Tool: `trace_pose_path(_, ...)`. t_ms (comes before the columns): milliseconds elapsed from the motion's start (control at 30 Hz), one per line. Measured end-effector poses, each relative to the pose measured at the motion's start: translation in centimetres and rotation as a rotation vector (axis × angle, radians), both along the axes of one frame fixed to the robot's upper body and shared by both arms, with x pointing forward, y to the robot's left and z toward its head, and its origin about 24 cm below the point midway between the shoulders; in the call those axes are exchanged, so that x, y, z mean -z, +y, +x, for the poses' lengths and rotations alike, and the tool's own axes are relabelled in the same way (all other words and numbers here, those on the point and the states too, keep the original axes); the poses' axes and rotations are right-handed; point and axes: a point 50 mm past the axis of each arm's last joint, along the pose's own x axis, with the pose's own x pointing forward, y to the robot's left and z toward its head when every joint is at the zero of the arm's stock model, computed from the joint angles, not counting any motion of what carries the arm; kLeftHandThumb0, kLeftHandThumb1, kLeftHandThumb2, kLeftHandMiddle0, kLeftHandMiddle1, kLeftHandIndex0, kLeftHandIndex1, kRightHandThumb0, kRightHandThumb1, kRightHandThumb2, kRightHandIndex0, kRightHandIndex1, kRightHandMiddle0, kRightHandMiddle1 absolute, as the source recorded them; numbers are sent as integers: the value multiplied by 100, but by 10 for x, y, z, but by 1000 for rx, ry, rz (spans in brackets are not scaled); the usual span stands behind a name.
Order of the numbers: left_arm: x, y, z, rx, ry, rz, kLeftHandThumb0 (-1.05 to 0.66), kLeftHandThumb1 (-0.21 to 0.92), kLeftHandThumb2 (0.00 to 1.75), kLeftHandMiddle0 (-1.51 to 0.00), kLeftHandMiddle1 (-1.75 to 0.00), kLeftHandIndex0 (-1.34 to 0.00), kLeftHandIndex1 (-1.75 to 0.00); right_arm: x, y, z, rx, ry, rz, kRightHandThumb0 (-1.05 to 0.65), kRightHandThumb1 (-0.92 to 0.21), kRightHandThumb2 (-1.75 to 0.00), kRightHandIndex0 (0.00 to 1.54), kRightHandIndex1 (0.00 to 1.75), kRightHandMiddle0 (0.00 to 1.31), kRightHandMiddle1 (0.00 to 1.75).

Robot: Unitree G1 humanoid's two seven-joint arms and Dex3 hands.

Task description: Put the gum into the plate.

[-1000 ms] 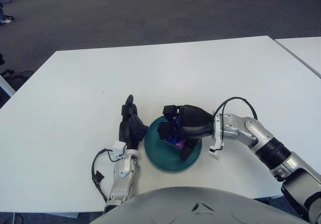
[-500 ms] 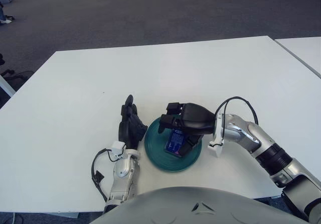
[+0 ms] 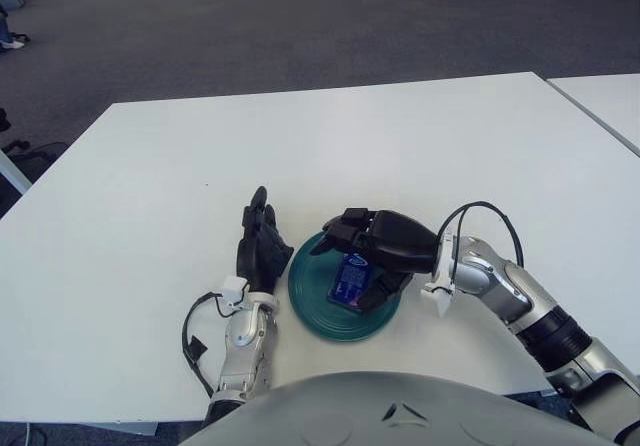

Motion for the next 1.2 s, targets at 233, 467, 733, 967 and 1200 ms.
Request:
trace_pose_path(233,0,-1,0,12,-3,13,-90,92,108,-8,0,0,-24,1,-7,-1,48,66,34,-102,-92,-85,15,0,0,40)
trace_pose_path(467,0,-2,0,8,13,77,-97,92,101,-7,0,0,-32,6,-15,6,206,242,165,-105,-92,-85,17,1,0,33)
trace_pose_path(733,0,-3,0,-10,32,117,-95,92,103,-12,-2,0,-51,44,-22,32,562,630,493,-102,-92,-85,27,4,0,49)
trace_pose_path(967,0,-1,-1,-50,36,153,-97,92,107,-17,-2,0,-65,65,-35,44,839,938,781,-97,-92,-85,38,5,0,74)
trace_pose_path(1200,2,-2,-2,-50,41,153,-97,92,110,-15,0,0,-59,62,-48,50,948,1054,991,-93,-92,-84,43,5,1,84)
